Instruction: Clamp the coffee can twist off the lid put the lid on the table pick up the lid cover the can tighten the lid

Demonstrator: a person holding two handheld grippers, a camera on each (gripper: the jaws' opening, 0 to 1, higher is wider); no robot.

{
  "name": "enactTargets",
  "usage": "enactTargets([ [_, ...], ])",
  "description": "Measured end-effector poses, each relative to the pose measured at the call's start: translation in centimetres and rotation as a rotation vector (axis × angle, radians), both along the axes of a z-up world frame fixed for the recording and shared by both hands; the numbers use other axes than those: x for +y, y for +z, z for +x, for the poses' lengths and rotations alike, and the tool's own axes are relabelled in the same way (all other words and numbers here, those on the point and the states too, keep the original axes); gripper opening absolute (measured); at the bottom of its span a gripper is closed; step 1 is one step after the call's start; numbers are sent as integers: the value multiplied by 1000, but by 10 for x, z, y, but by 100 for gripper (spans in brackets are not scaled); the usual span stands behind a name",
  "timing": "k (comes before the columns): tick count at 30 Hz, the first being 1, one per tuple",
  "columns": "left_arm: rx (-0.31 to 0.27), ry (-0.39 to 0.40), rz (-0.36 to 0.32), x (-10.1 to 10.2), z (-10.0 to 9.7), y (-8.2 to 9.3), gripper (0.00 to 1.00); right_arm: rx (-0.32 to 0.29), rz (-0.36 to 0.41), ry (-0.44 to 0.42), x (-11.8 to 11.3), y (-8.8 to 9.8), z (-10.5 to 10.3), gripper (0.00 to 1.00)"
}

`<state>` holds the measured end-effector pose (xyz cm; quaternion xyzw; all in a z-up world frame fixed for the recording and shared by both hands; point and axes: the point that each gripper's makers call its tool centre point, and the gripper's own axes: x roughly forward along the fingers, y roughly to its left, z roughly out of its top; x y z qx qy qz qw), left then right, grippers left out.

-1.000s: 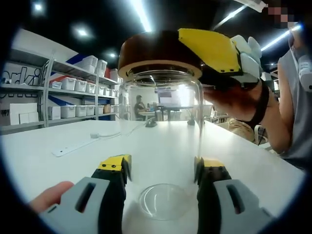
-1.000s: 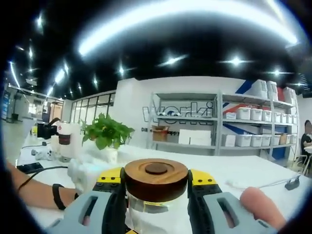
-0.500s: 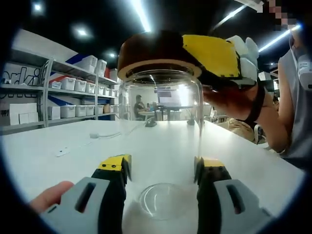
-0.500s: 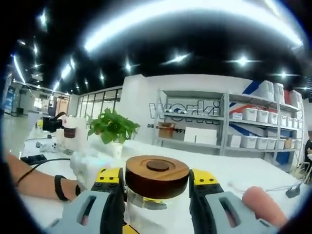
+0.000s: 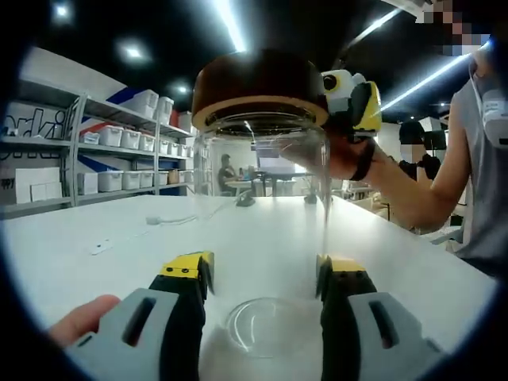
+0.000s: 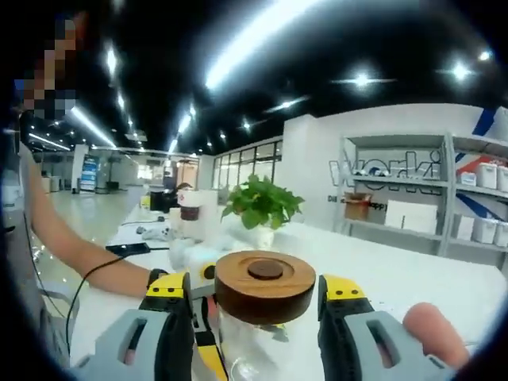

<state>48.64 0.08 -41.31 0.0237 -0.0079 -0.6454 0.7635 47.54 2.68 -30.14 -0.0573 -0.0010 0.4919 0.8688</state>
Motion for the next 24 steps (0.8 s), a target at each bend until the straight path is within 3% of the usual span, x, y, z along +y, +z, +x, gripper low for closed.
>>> enactTargets([
  [2, 0, 0, 0, 0, 0, 0, 48, 31, 23, 65, 3, -1, 1, 58],
  [6, 0, 0, 1, 0, 0, 0, 48, 34, 61, 75, 1, -1, 11, 53],
  [8, 0, -1, 1, 0, 0, 0, 48, -7, 45, 82, 3, -2, 9, 52],
  [11, 0, -2, 1, 0, 0, 0, 48, -19, 58, 83, 5, -3, 6, 52],
  [19, -5, 2, 6, -1, 1, 0, 47, -17, 82, -2, 2, 1, 8, 48],
  [24, -4, 4, 9, -1, 1, -1, 47, -30, 64, -129, -2, 3, 9, 47],
])
